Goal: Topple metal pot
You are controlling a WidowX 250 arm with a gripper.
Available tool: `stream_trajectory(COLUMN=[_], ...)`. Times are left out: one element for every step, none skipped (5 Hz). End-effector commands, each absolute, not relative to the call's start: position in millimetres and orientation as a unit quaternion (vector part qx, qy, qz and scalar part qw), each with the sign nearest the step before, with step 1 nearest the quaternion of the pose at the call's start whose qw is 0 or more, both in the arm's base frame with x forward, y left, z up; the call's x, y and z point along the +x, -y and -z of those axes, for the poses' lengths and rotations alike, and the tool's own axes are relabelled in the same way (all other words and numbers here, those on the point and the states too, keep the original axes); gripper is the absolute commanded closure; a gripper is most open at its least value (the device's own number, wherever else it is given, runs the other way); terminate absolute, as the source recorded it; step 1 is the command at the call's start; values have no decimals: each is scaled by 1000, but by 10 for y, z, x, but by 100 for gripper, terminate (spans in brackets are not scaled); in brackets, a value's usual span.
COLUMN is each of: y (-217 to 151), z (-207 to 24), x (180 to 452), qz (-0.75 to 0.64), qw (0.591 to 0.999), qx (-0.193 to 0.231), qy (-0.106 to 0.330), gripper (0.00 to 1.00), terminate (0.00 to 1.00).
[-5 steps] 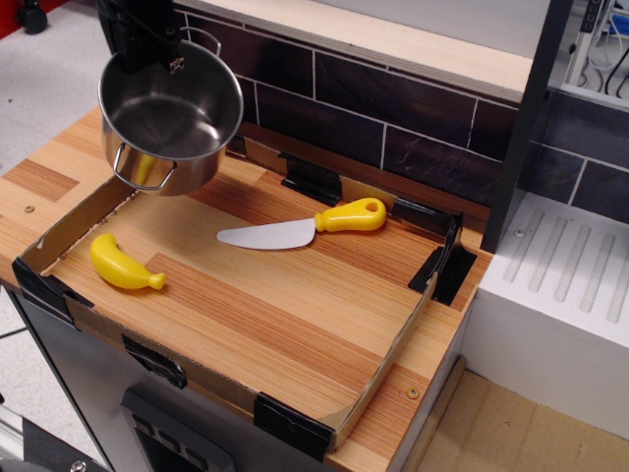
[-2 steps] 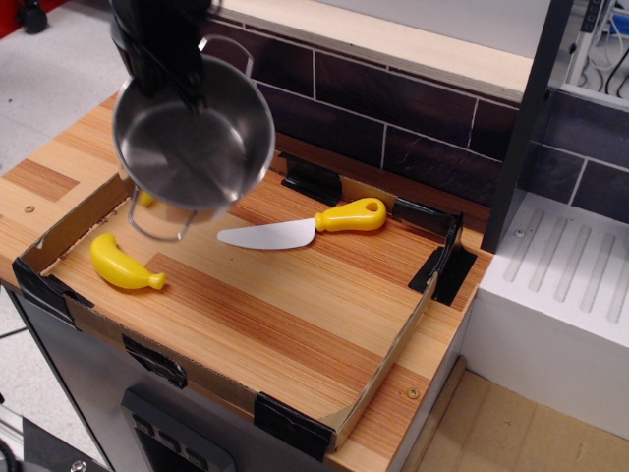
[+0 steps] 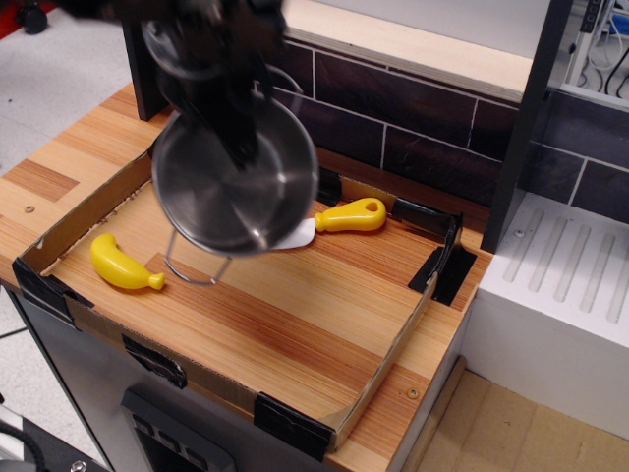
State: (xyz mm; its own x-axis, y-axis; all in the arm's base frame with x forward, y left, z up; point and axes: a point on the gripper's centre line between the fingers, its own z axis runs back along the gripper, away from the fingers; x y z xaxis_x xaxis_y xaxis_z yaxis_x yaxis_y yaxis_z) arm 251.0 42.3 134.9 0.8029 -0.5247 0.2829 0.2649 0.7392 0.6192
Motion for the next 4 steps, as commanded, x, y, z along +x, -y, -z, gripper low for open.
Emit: stream_trajectory(y=[-172, -128, -51, -17], z=[-1144, -1008, -895, -832], x=[2508, 2514, 2509, 2474], qz=[261, 275, 291, 304], qw=[869, 857, 849, 845], qx=[330, 348, 360, 365], qy=[261, 262, 255, 248], gripper=[100, 100, 100, 100], terminate=[0, 0, 0, 0])
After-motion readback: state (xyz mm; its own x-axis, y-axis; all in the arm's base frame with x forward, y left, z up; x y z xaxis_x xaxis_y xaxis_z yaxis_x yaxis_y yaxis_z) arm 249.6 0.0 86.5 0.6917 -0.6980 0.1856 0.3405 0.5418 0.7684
